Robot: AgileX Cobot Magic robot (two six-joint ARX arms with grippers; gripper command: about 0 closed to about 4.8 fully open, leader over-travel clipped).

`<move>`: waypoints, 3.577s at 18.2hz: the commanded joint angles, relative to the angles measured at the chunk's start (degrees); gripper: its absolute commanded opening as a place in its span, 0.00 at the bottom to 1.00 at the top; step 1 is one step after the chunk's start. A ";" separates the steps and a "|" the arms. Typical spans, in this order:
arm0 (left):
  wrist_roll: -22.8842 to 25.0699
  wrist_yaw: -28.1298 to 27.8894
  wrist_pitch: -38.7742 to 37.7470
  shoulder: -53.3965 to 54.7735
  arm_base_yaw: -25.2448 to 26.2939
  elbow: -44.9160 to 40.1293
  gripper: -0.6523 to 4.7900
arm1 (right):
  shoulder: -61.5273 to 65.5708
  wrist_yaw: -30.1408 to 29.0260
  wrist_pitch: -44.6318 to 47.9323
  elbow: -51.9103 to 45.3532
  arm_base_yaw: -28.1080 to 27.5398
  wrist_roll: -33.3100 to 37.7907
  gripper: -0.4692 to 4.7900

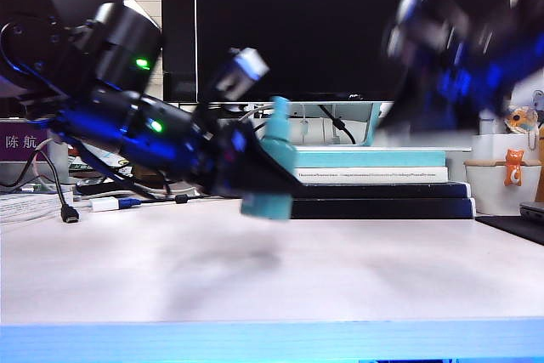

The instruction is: Pick up the sprayer with the left hand and remove the lid with the right hand then place it on the table.

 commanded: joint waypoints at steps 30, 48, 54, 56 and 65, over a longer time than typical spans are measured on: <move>-9.92 -15.39 31.04 7.50 3.32 -10.97 1.00 | 21.11 3.02 18.34 0.26 -0.04 0.35 1.00; -0.57 -42.01 -37.18 -86.01 9.94 -13.07 1.00 | -48.02 16.31 -15.52 0.17 -0.31 1.46 0.93; -2.91 -45.33 -56.76 -100.61 9.92 -13.07 0.38 | -65.37 19.06 -24.70 -4.04 -0.04 1.95 0.08; -3.87 -46.86 -61.57 -102.27 9.92 -13.27 0.38 | -70.01 22.45 -24.72 -11.15 -0.02 4.85 0.09; -18.34 -50.27 -56.17 -102.49 9.92 -22.82 0.22 | -74.75 23.65 -16.96 -30.14 -0.09 11.85 0.09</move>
